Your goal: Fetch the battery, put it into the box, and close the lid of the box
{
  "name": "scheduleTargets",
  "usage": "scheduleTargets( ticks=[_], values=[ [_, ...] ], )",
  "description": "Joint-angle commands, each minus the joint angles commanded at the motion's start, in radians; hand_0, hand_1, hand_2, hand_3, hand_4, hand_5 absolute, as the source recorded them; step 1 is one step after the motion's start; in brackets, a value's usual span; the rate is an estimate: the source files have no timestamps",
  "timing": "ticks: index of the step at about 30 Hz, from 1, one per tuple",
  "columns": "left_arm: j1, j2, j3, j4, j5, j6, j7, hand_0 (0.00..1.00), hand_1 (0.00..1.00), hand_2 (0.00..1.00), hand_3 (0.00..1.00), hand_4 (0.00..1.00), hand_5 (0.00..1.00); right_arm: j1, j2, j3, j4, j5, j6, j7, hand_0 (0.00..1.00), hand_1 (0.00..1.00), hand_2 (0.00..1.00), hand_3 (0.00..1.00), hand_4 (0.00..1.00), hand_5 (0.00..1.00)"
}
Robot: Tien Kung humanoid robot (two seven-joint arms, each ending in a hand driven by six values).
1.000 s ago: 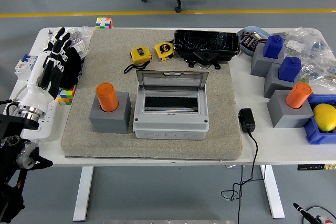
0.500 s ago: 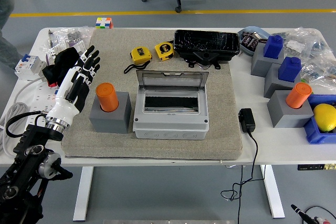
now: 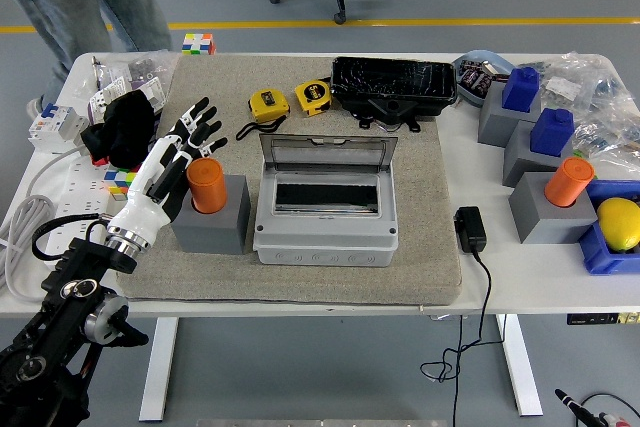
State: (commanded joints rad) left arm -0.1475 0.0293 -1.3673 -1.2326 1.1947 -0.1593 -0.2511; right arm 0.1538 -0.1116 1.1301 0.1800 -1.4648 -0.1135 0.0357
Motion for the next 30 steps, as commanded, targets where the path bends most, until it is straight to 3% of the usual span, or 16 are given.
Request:
scheduleTargets(
  ticks=[8, 17, 18, 24, 25, 30],
  values=[
    [-0.005, 0.002, -0.022, 0.012, 0.068, 0.035, -0.004, 0.836, 0.928, 0.988, 0.998, 0.998, 0.524, 0.003, 0.000, -0.005, 0.000, 0.008, 0.001, 0.001, 0.895, 0.871, 0.813, 0.856, 0.998, 0.998],
    [0.010, 0.003, -0.043, 0.001, 0.141, 0.044, -0.004, 0.870, 0.941, 0.991, 0.998, 0.998, 0.496, 0.003, 0.000, 0.001, 0.000, 0.004, 0.001, 0.001, 0.895, 0.870, 0.812, 0.856, 0.998, 0.998],
    [0.013, 0.005, -0.043, -0.004, 0.146, 0.044, -0.003, 0.869, 0.950, 0.993, 0.998, 0.998, 0.420, 0.003, 0.000, 0.000, 0.000, 0.006, 0.001, 0.001, 0.895, 0.868, 0.812, 0.856, 0.998, 0.998],
    [0.019, 0.006, -0.039, -0.012, 0.165, 0.049, -0.002, 0.869, 0.950, 0.993, 0.998, 0.998, 0.420, 0.007, -0.001, -0.005, 0.000, 0.012, 0.000, 0.002, 0.895, 0.868, 0.812, 0.856, 0.998, 0.998],
    [0.020, 0.005, -0.038, -0.012, 0.166, 0.050, -0.001, 0.870, 0.948, 0.989, 0.998, 0.998, 0.275, 0.007, -0.001, -0.007, 0.000, 0.014, 0.000, 0.002, 0.895, 0.867, 0.811, 0.856, 0.998, 0.998],
    [0.026, 0.006, -0.022, -0.019, 0.162, 0.058, 0.003, 0.870, 0.948, 0.989, 0.998, 0.998, 0.275, 0.007, -0.001, -0.008, 0.000, 0.013, -0.001, 0.002, 0.895, 0.867, 0.811, 0.856, 0.998, 0.998]
  ],
)
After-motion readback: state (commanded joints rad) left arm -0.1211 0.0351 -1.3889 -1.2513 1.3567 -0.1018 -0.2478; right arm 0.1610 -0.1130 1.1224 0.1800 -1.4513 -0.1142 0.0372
